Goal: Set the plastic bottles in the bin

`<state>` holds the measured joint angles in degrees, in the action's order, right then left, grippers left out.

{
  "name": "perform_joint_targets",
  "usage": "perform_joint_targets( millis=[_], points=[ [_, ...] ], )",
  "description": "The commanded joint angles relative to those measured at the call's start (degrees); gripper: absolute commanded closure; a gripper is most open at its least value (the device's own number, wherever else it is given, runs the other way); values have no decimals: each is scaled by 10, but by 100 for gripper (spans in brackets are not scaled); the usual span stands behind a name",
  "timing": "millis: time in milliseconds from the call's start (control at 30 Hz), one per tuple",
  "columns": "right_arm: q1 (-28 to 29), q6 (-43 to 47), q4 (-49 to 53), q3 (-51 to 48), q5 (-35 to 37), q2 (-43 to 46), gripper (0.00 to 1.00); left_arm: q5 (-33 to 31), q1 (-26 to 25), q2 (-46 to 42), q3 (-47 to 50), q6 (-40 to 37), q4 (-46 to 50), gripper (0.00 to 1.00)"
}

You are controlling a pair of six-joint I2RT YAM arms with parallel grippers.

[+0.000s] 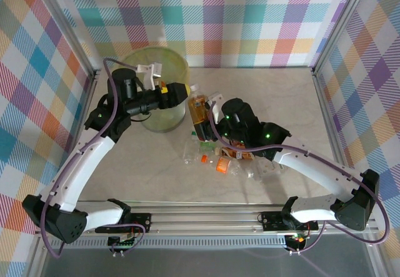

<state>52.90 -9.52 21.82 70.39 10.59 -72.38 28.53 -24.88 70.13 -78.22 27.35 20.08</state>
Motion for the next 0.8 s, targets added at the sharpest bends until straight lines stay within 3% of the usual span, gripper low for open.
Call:
perform_joint_targets(
  millis=[0,267,433,767],
  points=[
    [0,-12,-31,19,-20,-1,47,14,-16,17,-30,-26,-23,19],
    [0,-14,-31,26,-33,-5,47,4,-37,57,-68,-48,-7,32],
    [0,-14,-34,26,-32,-3,47,1,-43,62,-68,-51,-3,46],
    [0,-14,-38,23,-24,-3,44,-28,-48,49,-56,-57,-1,88]
  ],
)
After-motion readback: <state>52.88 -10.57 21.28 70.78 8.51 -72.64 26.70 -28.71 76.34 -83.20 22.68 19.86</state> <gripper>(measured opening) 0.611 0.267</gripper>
